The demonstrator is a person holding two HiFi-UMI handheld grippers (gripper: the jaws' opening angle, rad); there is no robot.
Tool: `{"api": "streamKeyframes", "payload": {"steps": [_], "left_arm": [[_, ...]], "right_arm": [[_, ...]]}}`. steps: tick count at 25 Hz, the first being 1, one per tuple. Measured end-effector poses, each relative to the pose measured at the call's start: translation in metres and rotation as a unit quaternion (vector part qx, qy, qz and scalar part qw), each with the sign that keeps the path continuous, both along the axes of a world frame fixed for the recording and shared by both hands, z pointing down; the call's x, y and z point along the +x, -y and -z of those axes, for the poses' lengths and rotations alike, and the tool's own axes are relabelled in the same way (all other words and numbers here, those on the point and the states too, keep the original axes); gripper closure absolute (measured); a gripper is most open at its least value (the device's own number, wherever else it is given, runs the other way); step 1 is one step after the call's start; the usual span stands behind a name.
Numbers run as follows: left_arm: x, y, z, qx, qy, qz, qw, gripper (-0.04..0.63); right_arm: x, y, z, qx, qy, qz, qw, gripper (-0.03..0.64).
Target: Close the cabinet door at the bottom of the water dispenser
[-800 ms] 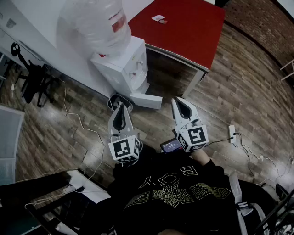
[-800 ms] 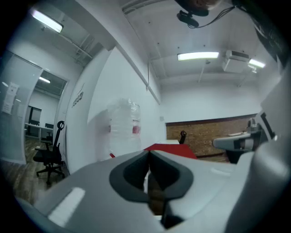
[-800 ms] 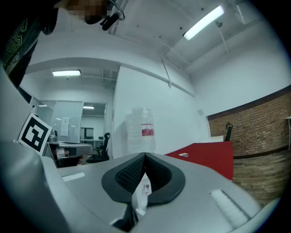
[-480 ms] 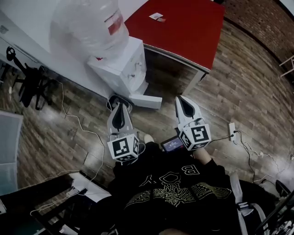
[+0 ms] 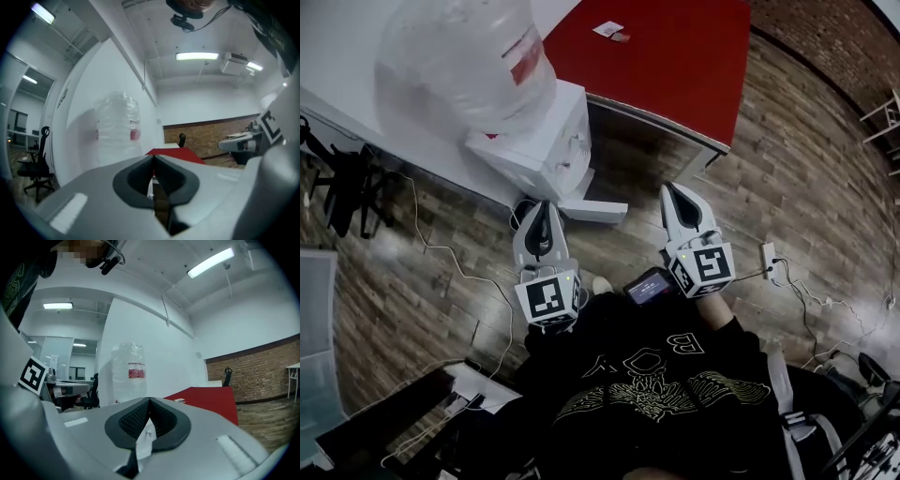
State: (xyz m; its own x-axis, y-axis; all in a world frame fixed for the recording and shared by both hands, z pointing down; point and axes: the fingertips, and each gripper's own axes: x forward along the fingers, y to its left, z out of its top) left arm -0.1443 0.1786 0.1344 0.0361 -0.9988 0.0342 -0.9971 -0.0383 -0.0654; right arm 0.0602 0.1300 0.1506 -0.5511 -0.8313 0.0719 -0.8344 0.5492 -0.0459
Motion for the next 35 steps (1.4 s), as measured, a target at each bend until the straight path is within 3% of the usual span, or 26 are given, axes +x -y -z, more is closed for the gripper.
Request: {"api": "streamKeyframes", "payload": {"steps": [4,10,15,18,20,23,31,35], "left_arm": [[-0.018,0.028,-0.015,-0.017,-0.037,0.032,0.9986,0.588],[-0.010,0.079,-0.021,-0.029,-0.009,0.050,0.9983,0.588],[0.007,0.118,-0.025,-0.024,0.011,0.048,0.9985,0.589],[0.000,0.136,-0.034,-0.022,0.007,0.058,0.9981,0.589],[-0.004,0.143,-0.043,-0.032,0.005,0.064,0.9975,0.589],[0.001,0.150,-0.058,-0.046,0.007,0.049,0.9977,0.589],[0.002,0.183,-0.130,-0.091,0.015,0.014,0.9956,0.588],[0.003,0.193,-0.171,-0.113,-0.010,0.014,0.9934,0.588]], "right_arm": [[-0.005,0.030,-0.007,0.002,-0.025,0.009,1.000,0.618],[-0.009,0.082,-0.010,-0.002,-0.016,0.046,0.999,0.618],[-0.009,0.111,-0.023,-0.004,-0.038,0.082,0.996,0.617],[-0.015,0.126,-0.034,-0.006,-0.045,0.093,0.995,0.615],[-0.017,0.134,-0.043,-0.012,-0.057,0.092,0.994,0.580],[-0.017,0.142,-0.062,-0.027,-0.084,0.092,0.992,0.566],[-0.053,0.152,-0.185,-0.101,-0.151,0.153,0.971,0.486],[-0.063,0.143,-0.269,-0.139,-0.183,0.190,0.954,0.460]]}}
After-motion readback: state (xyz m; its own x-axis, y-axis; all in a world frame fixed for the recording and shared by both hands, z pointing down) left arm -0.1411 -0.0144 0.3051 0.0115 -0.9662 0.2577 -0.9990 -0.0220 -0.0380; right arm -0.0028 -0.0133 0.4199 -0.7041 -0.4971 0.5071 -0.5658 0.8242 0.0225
